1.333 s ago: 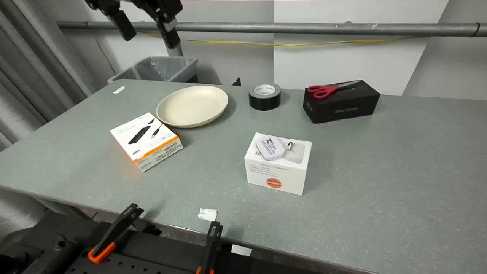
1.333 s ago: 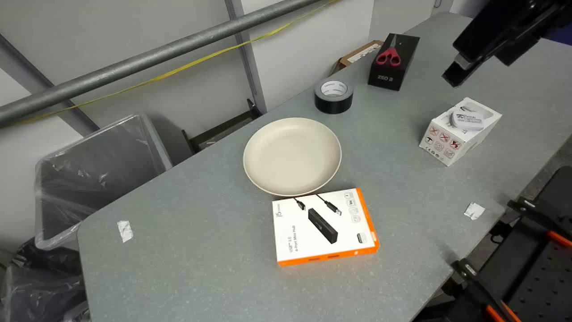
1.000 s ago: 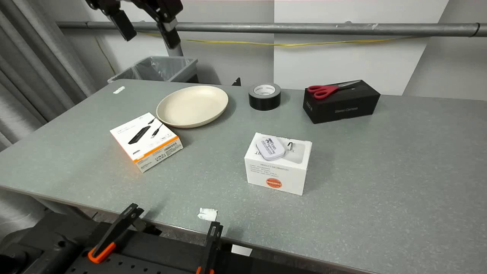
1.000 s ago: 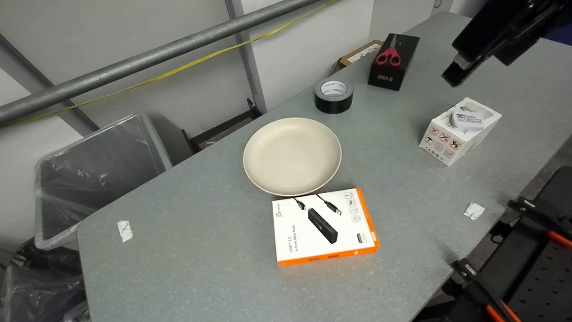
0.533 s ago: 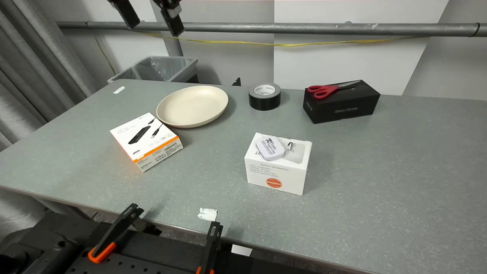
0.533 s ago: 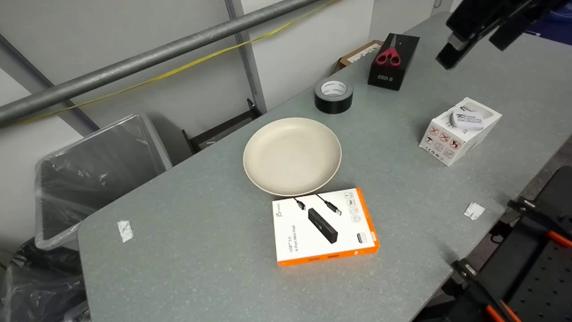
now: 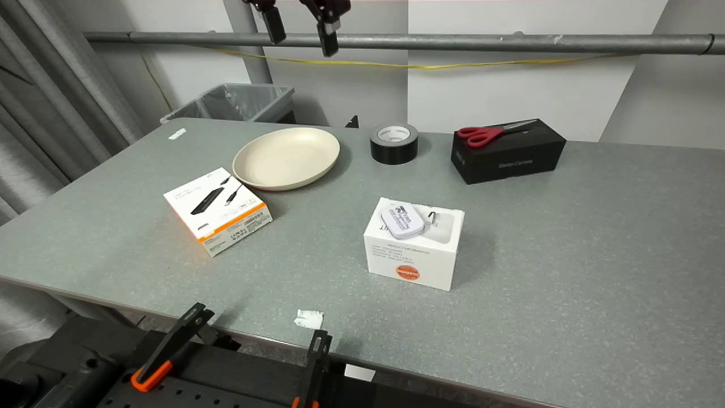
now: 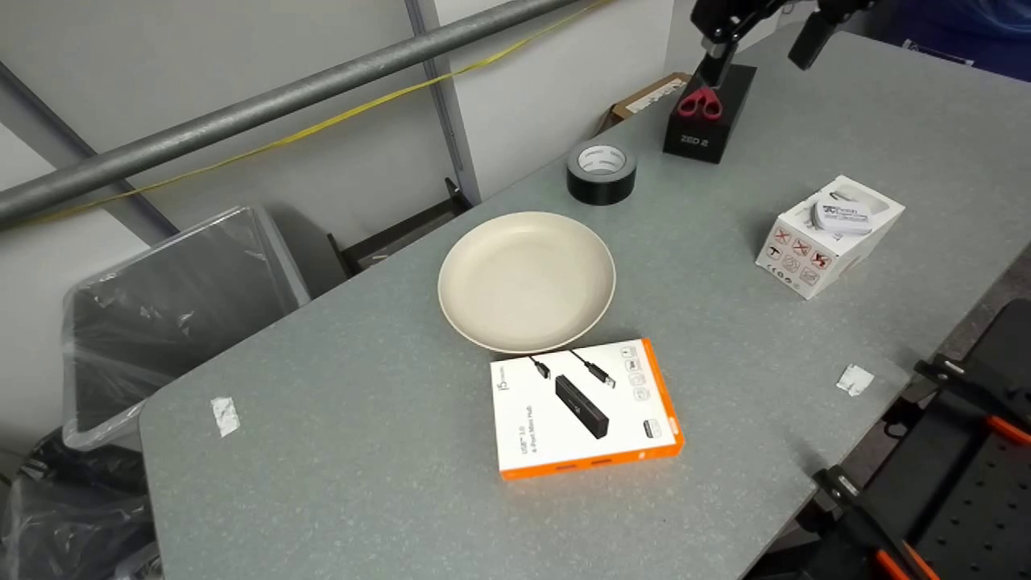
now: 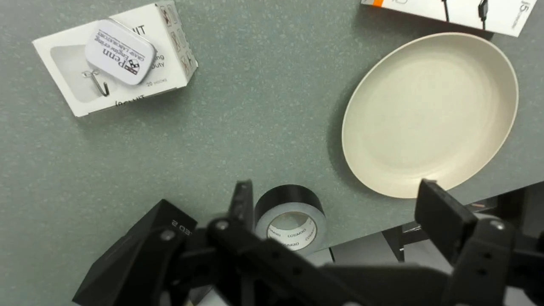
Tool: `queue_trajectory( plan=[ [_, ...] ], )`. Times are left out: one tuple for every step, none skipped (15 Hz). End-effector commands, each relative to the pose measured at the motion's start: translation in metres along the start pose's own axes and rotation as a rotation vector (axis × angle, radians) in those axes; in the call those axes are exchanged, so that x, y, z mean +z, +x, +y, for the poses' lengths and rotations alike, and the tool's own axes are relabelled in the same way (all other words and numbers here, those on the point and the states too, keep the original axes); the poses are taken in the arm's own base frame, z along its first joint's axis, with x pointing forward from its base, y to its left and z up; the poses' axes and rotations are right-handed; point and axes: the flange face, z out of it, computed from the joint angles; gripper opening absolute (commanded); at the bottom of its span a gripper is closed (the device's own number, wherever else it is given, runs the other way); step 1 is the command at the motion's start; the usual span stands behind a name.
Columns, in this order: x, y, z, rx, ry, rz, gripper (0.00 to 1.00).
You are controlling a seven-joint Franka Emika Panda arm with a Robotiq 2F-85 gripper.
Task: Put the tape on the plate
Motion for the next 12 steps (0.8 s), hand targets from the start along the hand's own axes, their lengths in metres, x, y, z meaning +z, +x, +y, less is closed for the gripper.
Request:
queue_trajectory(
  plan=[
    [0.005,0.009,-0.002,0.008,-0.002,-0.008,1.00],
    [0.009,0.015,-0.003,0.013,-0.003,-0.013,1.00],
    [0.010,0.018,-0.004,0.015,-0.003,-0.013,1.00],
    [0.010,0.020,-0.005,0.017,-0.003,-0.012,1.00],
    [0.009,0.020,-0.005,0.017,-0.002,-0.010,1.00],
    [0.012,0.030,-0.008,0.013,-0.004,-0.002,1.00],
    [0.020,0.042,-0.010,0.013,-0.010,0.005,1.00],
    [0.032,0.058,-0.012,-0.012,-0.033,0.040,1.00],
    [0.040,0.071,-0.012,-0.023,-0.047,0.050,1.00],
    [0.052,0.088,-0.013,-0.020,-0.058,0.065,1.00],
    [0.064,0.101,-0.014,-0.021,-0.065,0.070,1.00],
    [0.076,0.114,-0.016,-0.029,-0.075,0.078,1.00]
  ],
)
